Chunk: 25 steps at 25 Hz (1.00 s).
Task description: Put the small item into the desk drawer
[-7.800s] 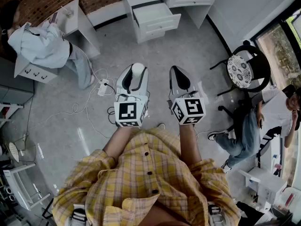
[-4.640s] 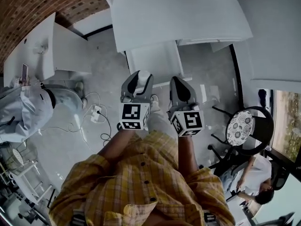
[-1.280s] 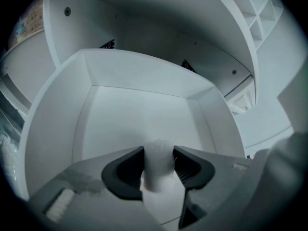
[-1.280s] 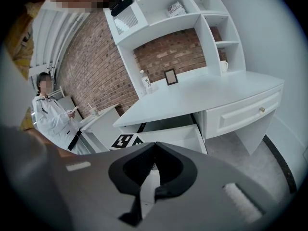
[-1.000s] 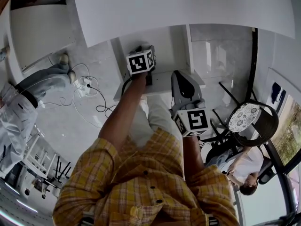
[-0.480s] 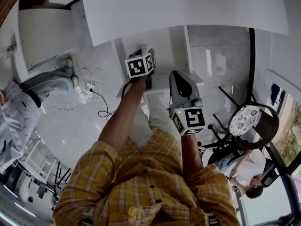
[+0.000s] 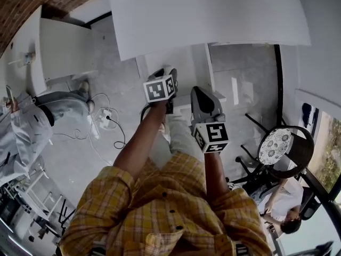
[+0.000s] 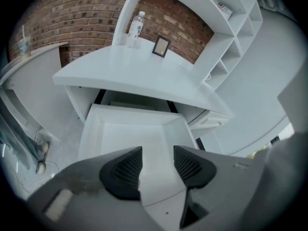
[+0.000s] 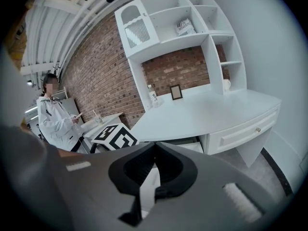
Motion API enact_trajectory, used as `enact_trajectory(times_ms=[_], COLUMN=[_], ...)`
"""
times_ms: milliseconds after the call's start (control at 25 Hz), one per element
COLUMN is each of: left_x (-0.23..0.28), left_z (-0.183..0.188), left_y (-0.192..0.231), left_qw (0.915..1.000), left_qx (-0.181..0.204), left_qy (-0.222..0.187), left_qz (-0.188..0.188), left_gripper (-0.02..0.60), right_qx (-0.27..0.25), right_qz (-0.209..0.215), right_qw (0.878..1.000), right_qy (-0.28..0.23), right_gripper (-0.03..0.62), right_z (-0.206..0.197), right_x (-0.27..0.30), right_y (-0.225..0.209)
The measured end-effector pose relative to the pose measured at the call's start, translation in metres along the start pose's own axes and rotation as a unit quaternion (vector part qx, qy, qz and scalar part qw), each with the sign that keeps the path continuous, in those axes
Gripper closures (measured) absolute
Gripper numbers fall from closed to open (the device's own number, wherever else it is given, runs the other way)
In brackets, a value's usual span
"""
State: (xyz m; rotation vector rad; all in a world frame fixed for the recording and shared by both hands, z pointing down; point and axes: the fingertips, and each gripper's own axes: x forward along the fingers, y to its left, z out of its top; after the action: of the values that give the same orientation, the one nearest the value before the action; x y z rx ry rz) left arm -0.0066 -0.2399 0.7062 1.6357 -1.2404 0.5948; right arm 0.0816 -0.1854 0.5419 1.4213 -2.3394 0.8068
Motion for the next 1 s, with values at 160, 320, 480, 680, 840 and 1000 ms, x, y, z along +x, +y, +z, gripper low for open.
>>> enact_trajectory(times_ms=[160,320,480,680,840,1000], left_x=[-0.030,-0.066,-0.103,-0.144,-0.175,-0.207], left_z=[0.010,0.022,0.035,0.050,0.063,0.071], left_y=[-0.016,-0.030,-0.039,-0.047,-0.053,-0.064], left_qw=[0.9995,0.9978,0.9950,0.9887,0.9831,0.9769], left_qx=[0.006,0.016,0.033,0.056,0.068,0.085], left_qy=[-0.024,-0.053,-0.083,-0.127,-0.159,-0.185], left_qz=[-0.021,-0.037,-0.045,-0.057,-0.060,-0.064], left_gripper=[0.385,0.414,0.451,0.526,0.580,0.580], right_qx=[-0.007,-0.010,-0.018,-0.025,-0.030,-0.025], right_qz=[-0.010,-0.020,-0.024,-0.025,-0.020,-0.015], right_qw=[1.000,0.999,0.999,0.998,0.997,0.996], right_qy=[-0.015,-0.030,-0.043,-0.061,-0.071,-0.081], right_gripper=[0.600,0.600,0.600,0.600,0.600,0.600], right_z=[0.015,0.033,0.051,0.069,0.080,0.091], right_x=[-0.011,-0.025,-0.036,-0.049,-0.060,-0.074], right_y=[0.002,0.004,0.015,0.031,0.045,0.058])
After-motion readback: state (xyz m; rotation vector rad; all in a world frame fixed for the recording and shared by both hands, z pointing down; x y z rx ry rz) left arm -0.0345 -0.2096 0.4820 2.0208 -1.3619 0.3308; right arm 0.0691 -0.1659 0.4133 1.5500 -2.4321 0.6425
